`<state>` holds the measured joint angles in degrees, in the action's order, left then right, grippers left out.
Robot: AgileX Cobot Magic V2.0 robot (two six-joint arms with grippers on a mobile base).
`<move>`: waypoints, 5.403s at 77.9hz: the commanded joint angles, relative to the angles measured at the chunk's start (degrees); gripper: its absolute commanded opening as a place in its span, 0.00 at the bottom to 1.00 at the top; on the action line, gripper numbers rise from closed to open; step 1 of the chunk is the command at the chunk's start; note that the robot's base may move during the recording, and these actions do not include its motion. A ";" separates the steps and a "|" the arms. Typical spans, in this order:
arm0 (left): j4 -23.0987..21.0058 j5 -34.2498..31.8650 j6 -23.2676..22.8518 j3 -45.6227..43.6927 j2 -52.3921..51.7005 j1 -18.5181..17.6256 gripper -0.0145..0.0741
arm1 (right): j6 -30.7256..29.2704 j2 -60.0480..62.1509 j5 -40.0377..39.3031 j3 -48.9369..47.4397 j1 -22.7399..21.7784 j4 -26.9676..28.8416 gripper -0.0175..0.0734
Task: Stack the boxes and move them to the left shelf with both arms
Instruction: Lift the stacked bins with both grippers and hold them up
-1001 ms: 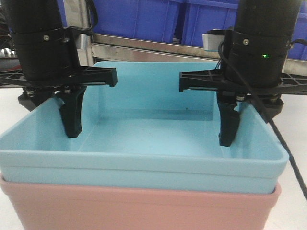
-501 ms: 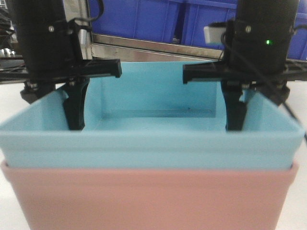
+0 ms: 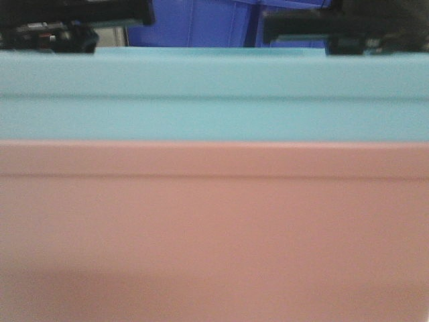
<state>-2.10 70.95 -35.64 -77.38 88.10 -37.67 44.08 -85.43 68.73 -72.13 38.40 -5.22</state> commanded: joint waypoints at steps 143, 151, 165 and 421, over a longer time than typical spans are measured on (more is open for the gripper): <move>4.30 2.25 -14.92 11.96 -15.20 -12.01 0.17 | 19.39 14.81 5.30 7.71 17.34 -9.37 0.25; 4.71 2.25 -14.92 11.01 -15.20 -12.01 0.17 | 19.34 14.81 5.24 8.81 17.34 -9.20 0.25; 5.00 2.94 -14.92 8.74 -15.20 -12.01 0.17 | 19.34 16.14 4.89 10.30 17.47 -8.79 0.25; 1.08 4.48 -14.67 9.12 -15.20 -15.51 0.17 | 19.34 18.06 4.62 10.24 17.47 -10.42 0.25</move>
<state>0.94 71.72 -49.76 -66.39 74.57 -52.55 63.40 -69.33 71.79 -60.10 55.98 -12.72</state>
